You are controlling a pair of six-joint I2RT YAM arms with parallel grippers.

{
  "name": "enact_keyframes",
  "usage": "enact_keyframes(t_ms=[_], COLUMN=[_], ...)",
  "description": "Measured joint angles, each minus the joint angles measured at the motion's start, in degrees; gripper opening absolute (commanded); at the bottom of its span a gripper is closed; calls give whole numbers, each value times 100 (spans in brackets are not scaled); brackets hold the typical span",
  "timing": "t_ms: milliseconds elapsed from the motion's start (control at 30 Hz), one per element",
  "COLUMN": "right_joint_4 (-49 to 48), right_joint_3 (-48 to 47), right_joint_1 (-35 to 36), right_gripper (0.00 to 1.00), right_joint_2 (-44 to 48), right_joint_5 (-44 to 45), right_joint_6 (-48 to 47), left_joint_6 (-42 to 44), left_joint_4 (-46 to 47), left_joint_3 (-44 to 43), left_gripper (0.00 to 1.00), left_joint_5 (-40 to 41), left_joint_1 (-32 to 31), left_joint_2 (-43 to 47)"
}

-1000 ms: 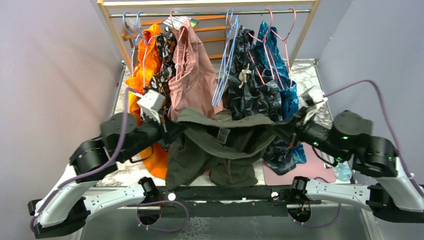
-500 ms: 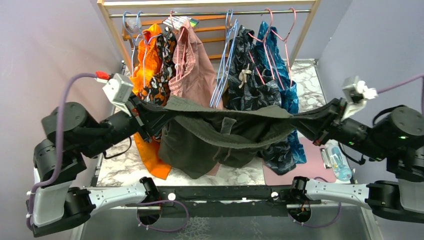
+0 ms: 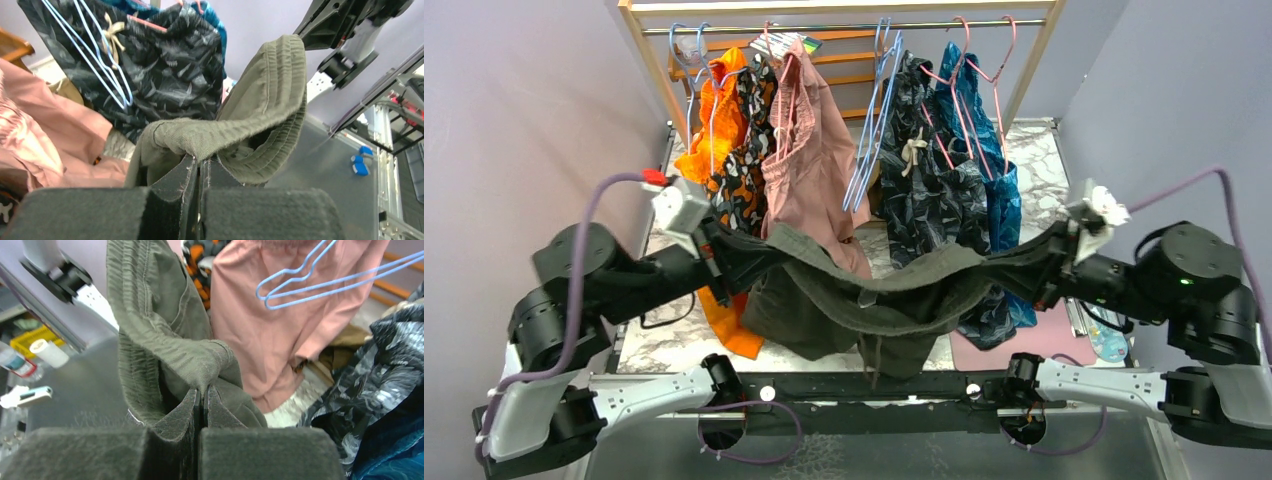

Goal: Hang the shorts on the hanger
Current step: Adjust the shorts at the center of the board.

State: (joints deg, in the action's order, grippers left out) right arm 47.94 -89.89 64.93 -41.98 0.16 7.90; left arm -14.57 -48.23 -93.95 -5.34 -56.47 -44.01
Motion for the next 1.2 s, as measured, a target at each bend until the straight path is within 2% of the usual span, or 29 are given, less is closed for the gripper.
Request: enact_keyframes(t_ms=[100,167,267,333,400,500,600,867,1200], right_joint_4=[341,511,251,-33,-216,-278,48,402,640], right_joint_3=[-4,-520,-1272,-1338,-1078,-319,212,-4,1670], right_joint_1=[0,0,0,0,0,0,0,0,0], right_gripper=[1,1,1,1,1,1,1,1,1], right_joint_2=[-212,-472,-706,-553,-221,219,210,-197,-444], right_joint_5=[-13,-118,-341,-417,-365,-94,87,776,1821], right_joint_6=[-48,-107,-186,-205,-201,-170,-131,24,1200], left_joint_6=[15,87,192,243,258,214,131,-179,-1182], left_joint_4=[-166,-328,-105,181,448,669,522,601,428], left_joint_3=[94,-531,-1504,-1681,-1279,-116,702,1215,2826], left_gripper=[0,0,0,0,0,0,0,0,0], left_joint_5=[-24,-109,-273,-376,-431,-424,-404,-153,651], left_joint_1=[0,0,0,0,0,0,0,0,0], left_joint_2=[-184,-651,-1213,-1318,-1156,-575,-341,-345,-212])
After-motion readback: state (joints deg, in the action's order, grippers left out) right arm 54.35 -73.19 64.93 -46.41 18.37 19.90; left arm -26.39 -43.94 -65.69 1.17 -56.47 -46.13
